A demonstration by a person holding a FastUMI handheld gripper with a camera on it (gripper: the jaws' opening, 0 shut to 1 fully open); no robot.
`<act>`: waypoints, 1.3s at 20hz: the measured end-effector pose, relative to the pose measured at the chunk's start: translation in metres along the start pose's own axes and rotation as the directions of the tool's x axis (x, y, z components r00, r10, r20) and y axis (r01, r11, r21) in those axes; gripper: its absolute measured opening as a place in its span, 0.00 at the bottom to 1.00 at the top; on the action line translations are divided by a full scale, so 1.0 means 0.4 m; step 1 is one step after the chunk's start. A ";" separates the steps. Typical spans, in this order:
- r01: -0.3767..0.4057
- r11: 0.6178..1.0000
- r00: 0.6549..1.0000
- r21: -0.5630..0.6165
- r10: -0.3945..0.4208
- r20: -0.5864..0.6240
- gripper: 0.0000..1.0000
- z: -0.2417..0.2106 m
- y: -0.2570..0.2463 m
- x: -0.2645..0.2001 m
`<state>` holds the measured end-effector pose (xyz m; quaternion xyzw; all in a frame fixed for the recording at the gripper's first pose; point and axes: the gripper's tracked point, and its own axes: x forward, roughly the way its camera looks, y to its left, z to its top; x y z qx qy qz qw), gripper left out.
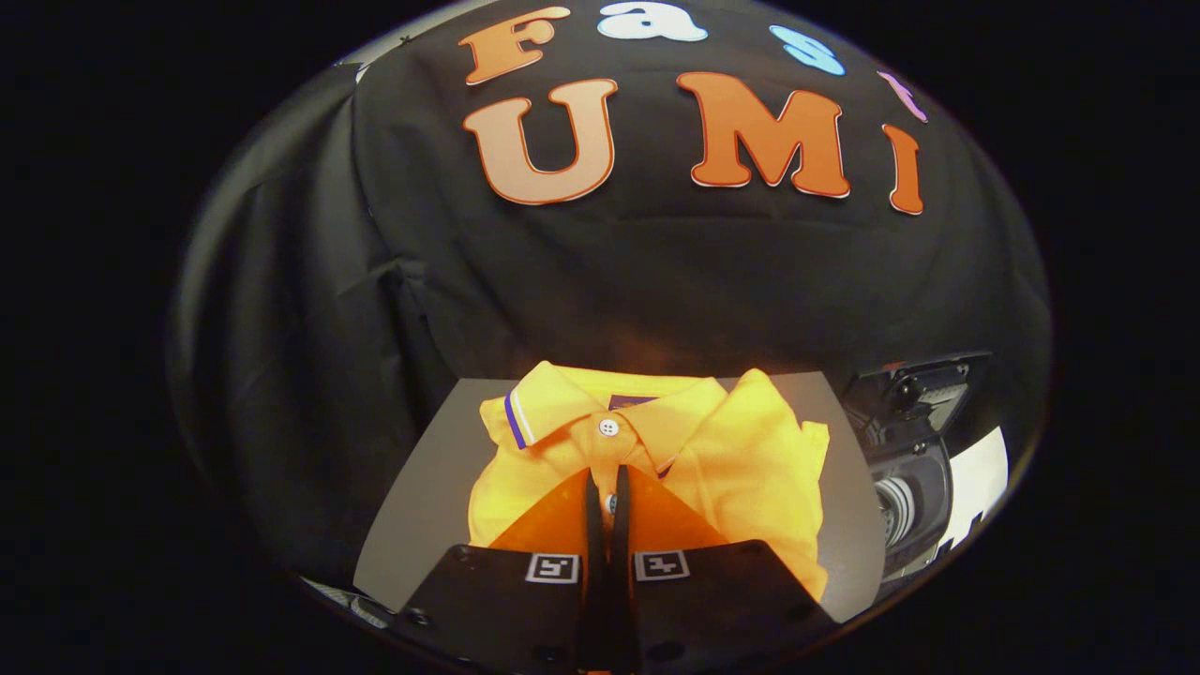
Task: Put the clothes into the washing machine and then close the washing machine lid.
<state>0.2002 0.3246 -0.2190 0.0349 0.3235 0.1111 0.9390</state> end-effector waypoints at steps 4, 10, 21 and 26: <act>-0.014 1.000 0.998 0.010 0.013 0.067 0.08 0.064 -0.038 -0.066; -0.013 0.999 0.986 0.030 0.008 0.165 0.08 0.131 -0.184 -0.211; -0.003 0.998 0.970 0.067 -0.013 0.243 0.08 0.199 -0.600 -0.411; 0.000 0.998 0.979 0.061 -0.012 0.205 0.08 0.147 -0.770 -0.384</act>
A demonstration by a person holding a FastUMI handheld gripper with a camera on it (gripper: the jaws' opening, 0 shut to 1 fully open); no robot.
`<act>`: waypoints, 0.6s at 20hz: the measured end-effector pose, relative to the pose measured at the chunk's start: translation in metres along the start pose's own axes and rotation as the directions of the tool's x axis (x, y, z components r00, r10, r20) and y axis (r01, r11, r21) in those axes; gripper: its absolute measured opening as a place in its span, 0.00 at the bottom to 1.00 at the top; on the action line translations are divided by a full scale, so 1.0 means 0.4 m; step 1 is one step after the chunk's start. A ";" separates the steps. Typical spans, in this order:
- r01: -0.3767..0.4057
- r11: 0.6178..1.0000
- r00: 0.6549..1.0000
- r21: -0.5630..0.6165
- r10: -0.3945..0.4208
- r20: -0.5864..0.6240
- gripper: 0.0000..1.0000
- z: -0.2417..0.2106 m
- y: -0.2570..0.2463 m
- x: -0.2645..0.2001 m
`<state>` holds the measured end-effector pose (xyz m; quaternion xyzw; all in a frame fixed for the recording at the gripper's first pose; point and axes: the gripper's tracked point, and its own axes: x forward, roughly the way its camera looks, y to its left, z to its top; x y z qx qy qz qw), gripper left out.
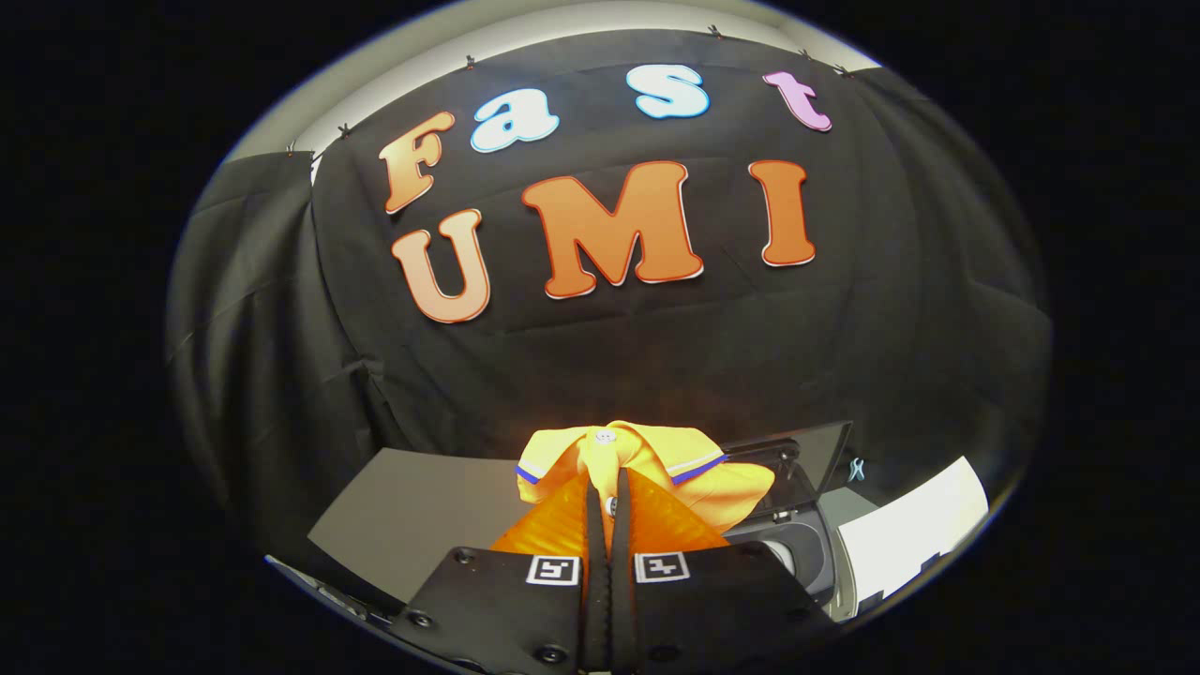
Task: Put the clothes into the washing machine and then close the washing machine lid.
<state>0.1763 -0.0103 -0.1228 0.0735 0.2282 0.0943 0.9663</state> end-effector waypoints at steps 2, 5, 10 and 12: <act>0.001 1.000 1.000 0.003 -0.001 -0.031 0.08 -0.045 -0.056 0.024; 0.003 1.000 0.997 0.014 -0.002 -0.081 0.08 -0.124 -0.130 0.078; -0.006 1.000 0.982 0.016 0.009 -0.187 0.08 -0.286 -0.218 0.182; 0.001 1.000 0.972 0.019 0.004 -0.234 0.08 -0.357 -0.255 0.225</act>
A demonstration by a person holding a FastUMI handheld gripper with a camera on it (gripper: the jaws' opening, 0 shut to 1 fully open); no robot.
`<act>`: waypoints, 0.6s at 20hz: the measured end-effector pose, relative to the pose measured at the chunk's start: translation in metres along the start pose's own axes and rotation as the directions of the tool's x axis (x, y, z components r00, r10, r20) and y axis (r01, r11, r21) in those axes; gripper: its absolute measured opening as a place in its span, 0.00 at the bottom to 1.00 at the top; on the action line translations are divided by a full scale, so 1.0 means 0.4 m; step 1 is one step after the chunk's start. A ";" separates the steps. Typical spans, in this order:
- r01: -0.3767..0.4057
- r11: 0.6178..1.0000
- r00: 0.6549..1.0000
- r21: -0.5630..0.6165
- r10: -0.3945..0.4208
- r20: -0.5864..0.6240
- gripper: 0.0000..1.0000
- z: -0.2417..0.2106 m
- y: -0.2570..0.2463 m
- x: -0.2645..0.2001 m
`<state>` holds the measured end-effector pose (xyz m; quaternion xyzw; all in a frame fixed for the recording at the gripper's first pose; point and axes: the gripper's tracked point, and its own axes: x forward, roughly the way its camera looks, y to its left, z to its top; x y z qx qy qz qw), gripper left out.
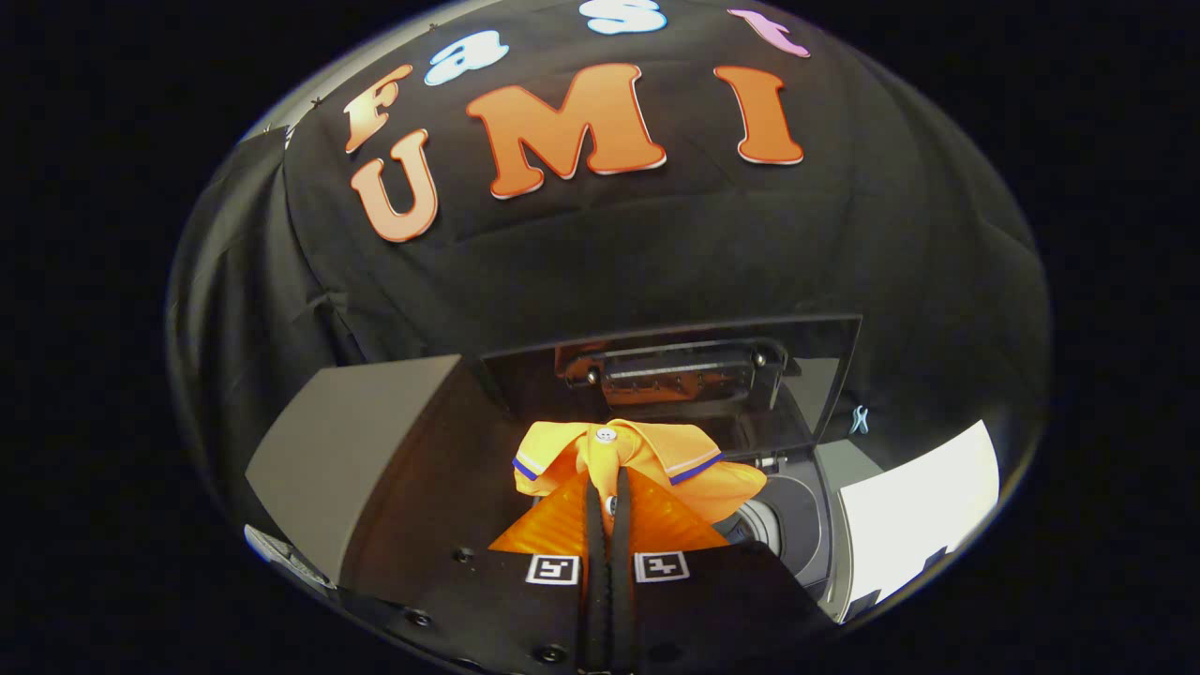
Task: Put the clothes into the washing machine and then close the washing machine lid.
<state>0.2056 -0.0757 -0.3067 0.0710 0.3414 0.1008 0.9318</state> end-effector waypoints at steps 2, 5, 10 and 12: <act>0.004 1.000 0.999 0.008 -0.004 -0.051 0.08 -0.058 -0.028 0.054; 0.024 1.000 0.993 -0.004 -0.024 -0.116 0.08 -0.133 -0.074 0.133; 0.047 0.999 0.978 0.001 -0.046 -0.205 0.08 -0.243 -0.129 0.222; 0.053 0.999 0.972 0.008 -0.050 -0.231 0.08 -0.282 -0.148 0.257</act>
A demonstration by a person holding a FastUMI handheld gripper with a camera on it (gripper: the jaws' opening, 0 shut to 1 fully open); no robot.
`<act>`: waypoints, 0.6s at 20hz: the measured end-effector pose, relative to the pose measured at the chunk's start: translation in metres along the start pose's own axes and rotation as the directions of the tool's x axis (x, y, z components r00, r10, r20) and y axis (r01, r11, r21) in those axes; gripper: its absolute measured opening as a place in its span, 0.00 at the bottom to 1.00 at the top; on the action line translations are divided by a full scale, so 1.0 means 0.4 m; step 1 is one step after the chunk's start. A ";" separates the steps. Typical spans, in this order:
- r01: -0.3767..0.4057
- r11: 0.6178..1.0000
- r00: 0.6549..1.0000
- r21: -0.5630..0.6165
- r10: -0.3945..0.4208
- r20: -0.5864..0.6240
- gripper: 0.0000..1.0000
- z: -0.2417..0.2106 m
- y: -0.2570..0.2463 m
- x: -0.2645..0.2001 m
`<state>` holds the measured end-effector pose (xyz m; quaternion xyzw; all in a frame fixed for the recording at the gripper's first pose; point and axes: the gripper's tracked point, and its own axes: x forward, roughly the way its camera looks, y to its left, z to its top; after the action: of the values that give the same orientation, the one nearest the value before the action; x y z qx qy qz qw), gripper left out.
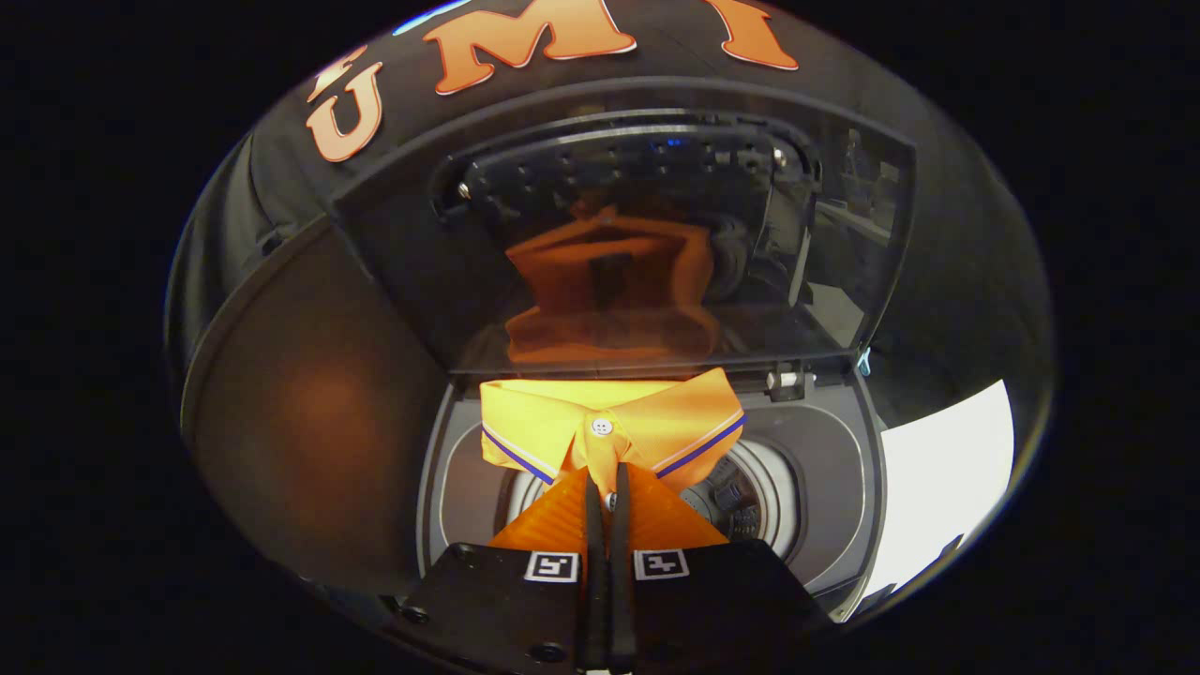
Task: Put the clothes into the washing machine and then close the washing machine lid.
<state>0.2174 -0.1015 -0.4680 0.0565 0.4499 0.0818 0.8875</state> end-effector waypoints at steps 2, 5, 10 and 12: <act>0.005 1.000 1.000 0.000 -0.005 -0.028 0.08 -0.029 -0.009 0.037; 0.012 1.000 0.998 -0.011 -0.012 -0.067 0.08 -0.065 -0.014 0.083; 0.034 0.999 0.991 -0.033 -0.038 -0.126 0.08 -0.135 -0.034 0.151; 0.038 0.999 0.988 -0.030 -0.042 -0.149 0.08 -0.160 -0.038 0.169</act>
<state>0.2063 -0.1013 -0.5616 0.0291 0.5150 0.0738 0.8535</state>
